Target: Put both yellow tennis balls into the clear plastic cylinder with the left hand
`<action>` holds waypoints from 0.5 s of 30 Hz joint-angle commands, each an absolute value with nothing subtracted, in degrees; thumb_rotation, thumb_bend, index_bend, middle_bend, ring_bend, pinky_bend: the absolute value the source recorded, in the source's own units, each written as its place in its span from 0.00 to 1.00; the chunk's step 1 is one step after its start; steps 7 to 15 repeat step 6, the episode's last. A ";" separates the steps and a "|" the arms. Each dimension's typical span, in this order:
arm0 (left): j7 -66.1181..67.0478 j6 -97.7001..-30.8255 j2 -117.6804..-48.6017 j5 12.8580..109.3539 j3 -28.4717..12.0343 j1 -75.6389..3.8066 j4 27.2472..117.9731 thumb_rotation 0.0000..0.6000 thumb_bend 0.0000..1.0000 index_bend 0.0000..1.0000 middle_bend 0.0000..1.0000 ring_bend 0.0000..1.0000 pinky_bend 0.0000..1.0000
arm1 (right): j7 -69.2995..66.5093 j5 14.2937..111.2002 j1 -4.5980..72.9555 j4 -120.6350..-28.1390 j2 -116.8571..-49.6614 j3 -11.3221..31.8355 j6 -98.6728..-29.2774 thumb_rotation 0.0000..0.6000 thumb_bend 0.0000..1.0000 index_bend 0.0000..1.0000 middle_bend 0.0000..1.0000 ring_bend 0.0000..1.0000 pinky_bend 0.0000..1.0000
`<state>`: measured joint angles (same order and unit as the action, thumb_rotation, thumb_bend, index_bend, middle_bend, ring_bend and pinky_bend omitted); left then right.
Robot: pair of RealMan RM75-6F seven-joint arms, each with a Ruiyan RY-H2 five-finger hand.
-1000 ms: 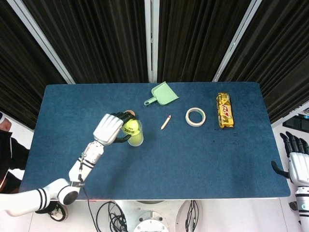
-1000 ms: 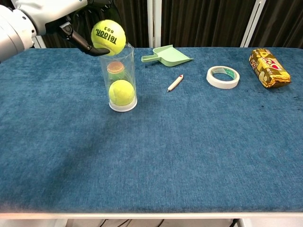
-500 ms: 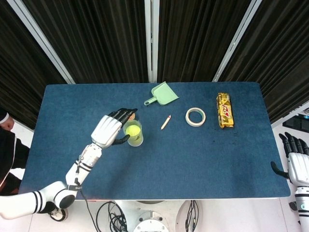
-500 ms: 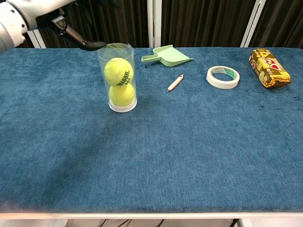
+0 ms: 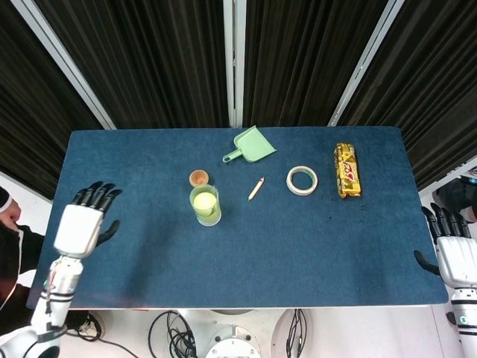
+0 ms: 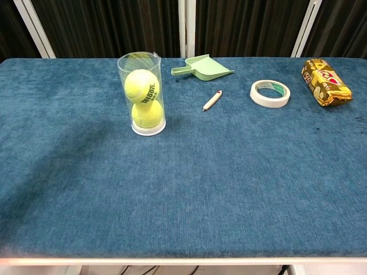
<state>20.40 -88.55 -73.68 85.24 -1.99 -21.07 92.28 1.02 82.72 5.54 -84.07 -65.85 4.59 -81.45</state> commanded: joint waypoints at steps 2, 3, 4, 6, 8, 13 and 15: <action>17.27 -91.05 -69.87 84.51 2.70 -14.27 88.20 1.00 0.21 0.17 0.19 0.11 0.23 | 1.06 84.36 5.22 -81.27 -67.94 4.28 -83.75 1.00 0.18 0.00 0.00 0.00 0.00; 16.09 -90.93 -69.46 84.11 3.00 -13.56 87.95 1.00 0.21 0.16 0.18 0.10 0.22 | 1.24 84.30 5.14 -81.15 -68.08 4.36 -83.96 1.00 0.18 0.00 0.00 0.00 0.00; 14.96 -90.83 -69.13 83.82 3.15 -12.99 87.64 1.00 0.21 0.16 0.18 0.10 0.22 | 1.51 84.18 5.09 -81.12 -68.17 4.44 -84.10 1.00 0.18 0.00 0.00 0.00 0.00; 12.75 -90.65 -68.71 83.41 3.30 -11.92 86.77 1.00 0.21 0.16 0.17 0.09 0.21 | 2.42 83.75 4.97 -81.34 -68.29 4.60 -84.21 1.00 0.18 0.00 0.00 0.00 0.00; 12.75 -90.65 -68.71 83.41 3.30 -11.92 86.77 1.00 0.21 0.16 0.17 0.09 0.21 | 2.42 83.75 4.97 -81.34 -68.29 4.60 -84.21 1.00 0.18 0.00 0.00 0.00 0.00; 12.75 -90.65 -68.71 83.41 3.30 -11.92 86.77 1.00 0.21 0.16 0.17 0.09 0.21 | 2.42 83.75 4.97 -81.34 -68.29 4.60 -84.21 1.00 0.18 0.00 0.00 0.00 0.00; 12.75 -90.65 -68.71 83.41 3.30 -11.92 86.77 1.00 0.21 0.16 0.17 0.09 0.21 | 2.42 83.75 4.97 -81.34 -68.29 4.60 -84.21 1.00 0.18 0.00 0.00 0.00 0.00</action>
